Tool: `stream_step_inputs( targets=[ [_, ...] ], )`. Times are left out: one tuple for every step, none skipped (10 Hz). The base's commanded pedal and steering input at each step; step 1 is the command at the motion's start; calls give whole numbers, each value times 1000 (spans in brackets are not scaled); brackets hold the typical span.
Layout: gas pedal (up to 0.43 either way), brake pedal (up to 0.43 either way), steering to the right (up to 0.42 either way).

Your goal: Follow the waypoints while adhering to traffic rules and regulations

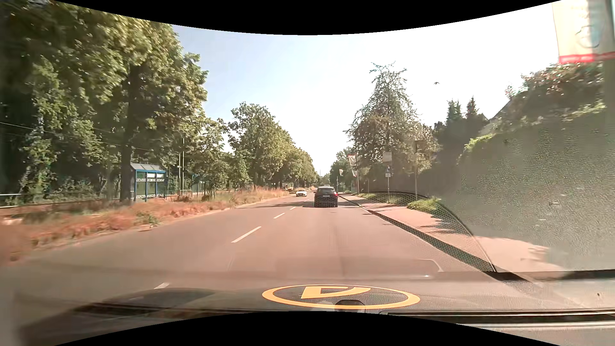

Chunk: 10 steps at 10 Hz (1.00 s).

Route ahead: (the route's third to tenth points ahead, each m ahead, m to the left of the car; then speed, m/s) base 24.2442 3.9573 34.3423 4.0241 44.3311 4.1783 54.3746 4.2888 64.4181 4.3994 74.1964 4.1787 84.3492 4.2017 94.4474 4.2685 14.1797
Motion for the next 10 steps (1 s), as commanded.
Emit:
stream_step_inputs(
  targets=[
    [157, 0, -2],
    [157, 0, -2],
    [150, 0, -2],
    [150, 0, -2],
    [150, 0, -2],
    [138, 0, -2],
    [138, 0, -2],
    [138, 0, -2],
    [130, 0, -2],
    [130, 0, -3]
  ],
)
